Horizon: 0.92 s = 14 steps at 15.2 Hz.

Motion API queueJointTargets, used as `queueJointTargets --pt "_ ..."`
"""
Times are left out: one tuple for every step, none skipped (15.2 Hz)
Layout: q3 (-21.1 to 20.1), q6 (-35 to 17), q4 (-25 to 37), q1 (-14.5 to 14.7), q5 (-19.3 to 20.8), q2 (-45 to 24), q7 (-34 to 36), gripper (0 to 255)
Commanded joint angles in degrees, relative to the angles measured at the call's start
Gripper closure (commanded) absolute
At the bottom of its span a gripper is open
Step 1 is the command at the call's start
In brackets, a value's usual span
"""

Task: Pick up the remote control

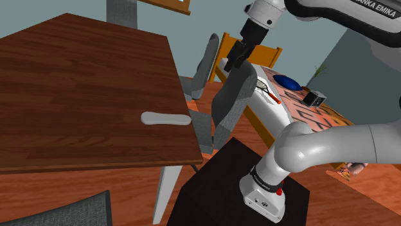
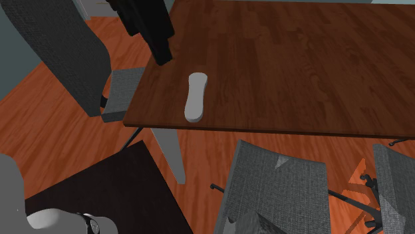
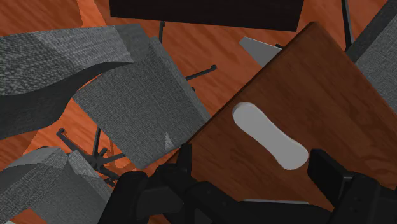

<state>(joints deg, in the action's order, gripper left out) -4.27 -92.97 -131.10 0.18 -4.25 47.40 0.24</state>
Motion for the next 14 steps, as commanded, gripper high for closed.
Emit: queueJointTargets --pt "0.0 0.0 0.0 0.0 0.0 0.0 0.0 0" --pt "0.1 -1.6 -0.6 0.6 0.0 -1.4 -1.5 0" --pt "0.1 -3.2 -1.2 1.2 0.1 -2.8 -3.0 0" --pt "0.2 -4.8 -1.7 1.8 0.1 -4.2 -4.4 0" --pt "0.2 -6.3 -2.1 2.4 0.2 -5.8 -5.9 0" --pt "0.3 -7.9 -2.4 3.0 0.2 -7.3 -7.3 0" --pt "0.3 -9.4 -2.7 3.6 0.2 -8.9 -8.8 0" --pt "0.2 -10.9 -3.0 4.2 0.3 -10.6 -10.2 0" --pt "0.2 -12.4 -3.2 4.7 0.3 -12.2 -11.6 0" --pt "0.2 -13.8 -3.3 5.3 0.3 -13.9 -13.0 0" --pt "0.1 -15.2 -3.4 5.8 0.3 -15.7 -14.4 0" --pt "0.0 -16.6 -3.4 6.4 0.3 -17.4 -15.8 0" --pt "-0.1 -18.0 -3.3 6.9 0.4 -19.2 -17.2 0" --pt "-0.2 -19.3 -3.3 7.4 0.4 -21.0 -18.6 0"
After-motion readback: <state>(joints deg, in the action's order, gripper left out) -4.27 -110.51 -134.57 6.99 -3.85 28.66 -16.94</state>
